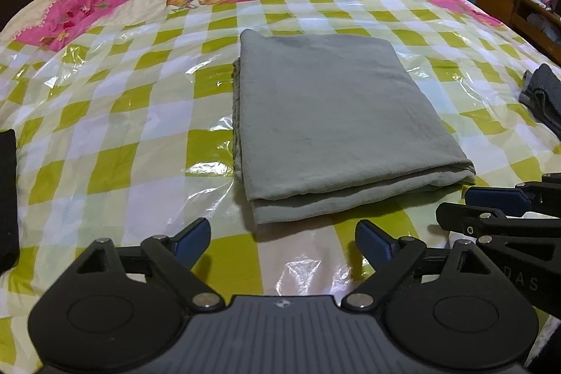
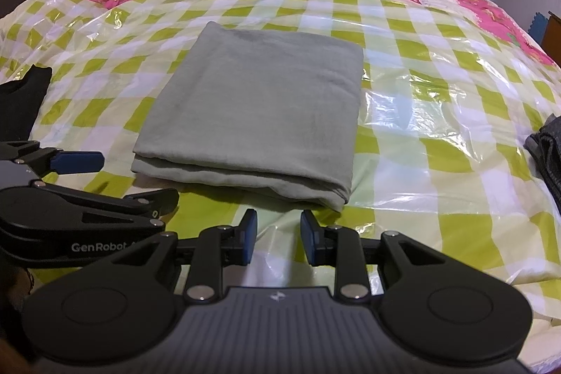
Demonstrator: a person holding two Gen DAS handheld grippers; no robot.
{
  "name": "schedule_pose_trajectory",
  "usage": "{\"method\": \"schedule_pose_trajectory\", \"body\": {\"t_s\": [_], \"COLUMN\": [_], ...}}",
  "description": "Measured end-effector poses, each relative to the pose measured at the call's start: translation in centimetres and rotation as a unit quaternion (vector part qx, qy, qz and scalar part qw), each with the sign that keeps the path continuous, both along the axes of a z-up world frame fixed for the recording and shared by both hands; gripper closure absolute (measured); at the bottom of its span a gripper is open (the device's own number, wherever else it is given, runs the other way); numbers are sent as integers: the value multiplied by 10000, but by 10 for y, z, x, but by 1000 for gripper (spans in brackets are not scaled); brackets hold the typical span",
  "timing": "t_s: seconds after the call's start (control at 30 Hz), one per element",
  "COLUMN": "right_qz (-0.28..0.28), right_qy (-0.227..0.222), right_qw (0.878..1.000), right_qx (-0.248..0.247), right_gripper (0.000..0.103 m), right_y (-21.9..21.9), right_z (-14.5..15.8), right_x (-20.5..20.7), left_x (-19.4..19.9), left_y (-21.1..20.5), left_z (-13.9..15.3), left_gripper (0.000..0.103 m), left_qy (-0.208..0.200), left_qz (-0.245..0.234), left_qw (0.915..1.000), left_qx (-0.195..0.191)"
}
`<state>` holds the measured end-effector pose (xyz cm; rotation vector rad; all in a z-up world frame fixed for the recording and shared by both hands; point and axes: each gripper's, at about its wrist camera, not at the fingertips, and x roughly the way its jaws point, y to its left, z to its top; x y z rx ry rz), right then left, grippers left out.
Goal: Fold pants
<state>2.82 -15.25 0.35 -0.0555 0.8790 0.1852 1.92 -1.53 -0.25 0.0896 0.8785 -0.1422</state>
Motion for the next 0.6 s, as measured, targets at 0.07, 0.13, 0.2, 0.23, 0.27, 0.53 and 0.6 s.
{"method": "schedule_pose_trajectory", "body": {"t_s": [0.07,0.13,0.2,0.23,0.27,0.53,0.6], "right_qz": [-22,-32,-38,-46,-51,-87,-101], "right_qy": [-6,-12,-17,-19,-19,-39,-40], "right_qw": [10000,10000,10000,10000,10000,10000,9999], "right_qx": [6,19,19,24,26,21,24], "right_gripper": [75,74,74,74,74,74,74], "right_y": [0,-1,-1,-1,-1,-2,-2], "right_z": [0,0,1,0,1,0,0], "right_x": [0,0,0,-1,-1,-2,-3], "left_x": [0,0,0,0,0,-1,-1], "left_y": [1,2,2,2,3,4,3], "left_z": [0,0,0,0,0,3,3], "left_gripper": [0,0,0,0,0,0,0], "left_qy": [5,3,-5,-14,-22,-82,-77], "left_qz": [35,70,85,96,103,112,112], "left_qw": [10000,9999,9999,9999,9999,9998,9998], "left_qx": [-56,-74,-80,-82,-87,-128,-131]}}
